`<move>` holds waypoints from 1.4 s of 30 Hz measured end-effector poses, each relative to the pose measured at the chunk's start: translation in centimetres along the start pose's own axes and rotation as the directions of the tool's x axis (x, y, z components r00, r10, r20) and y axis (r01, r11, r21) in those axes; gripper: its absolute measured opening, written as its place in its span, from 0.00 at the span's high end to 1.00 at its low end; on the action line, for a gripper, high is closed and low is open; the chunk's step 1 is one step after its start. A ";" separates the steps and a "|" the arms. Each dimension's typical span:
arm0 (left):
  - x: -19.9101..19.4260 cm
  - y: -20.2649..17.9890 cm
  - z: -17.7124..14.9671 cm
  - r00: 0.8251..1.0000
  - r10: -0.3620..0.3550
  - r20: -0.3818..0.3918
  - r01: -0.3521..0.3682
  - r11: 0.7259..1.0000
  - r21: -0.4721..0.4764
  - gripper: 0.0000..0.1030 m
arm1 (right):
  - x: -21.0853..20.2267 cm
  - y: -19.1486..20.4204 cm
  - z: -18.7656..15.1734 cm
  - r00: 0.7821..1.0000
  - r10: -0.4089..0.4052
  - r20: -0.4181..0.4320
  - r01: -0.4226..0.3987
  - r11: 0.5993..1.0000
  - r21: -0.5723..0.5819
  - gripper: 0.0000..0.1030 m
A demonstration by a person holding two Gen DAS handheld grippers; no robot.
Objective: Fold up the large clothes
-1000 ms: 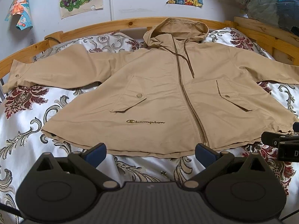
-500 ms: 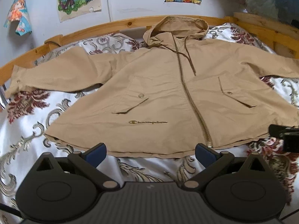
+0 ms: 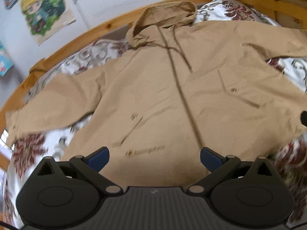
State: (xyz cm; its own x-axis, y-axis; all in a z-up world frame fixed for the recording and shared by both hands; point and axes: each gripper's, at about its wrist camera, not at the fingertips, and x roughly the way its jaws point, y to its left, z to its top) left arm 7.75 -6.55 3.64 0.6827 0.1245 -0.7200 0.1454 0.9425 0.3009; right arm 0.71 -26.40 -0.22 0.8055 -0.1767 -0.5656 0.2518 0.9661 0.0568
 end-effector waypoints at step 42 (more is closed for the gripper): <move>3.4 1.6 3.0 0.923 -0.363 0.130 0.370 0.928 -0.035 0.01 | 4.1 -12.3 19.3 0.937 -0.224 0.268 0.320 0.858 -0.402 1.00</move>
State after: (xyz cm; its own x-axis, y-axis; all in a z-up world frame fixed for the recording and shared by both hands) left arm 12.44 -5.60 3.58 0.6701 -0.2680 -0.6922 0.3631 0.9317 -0.0091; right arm 11.27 -42.64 12.66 0.8423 -0.4323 -0.3219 0.2584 0.8480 -0.4627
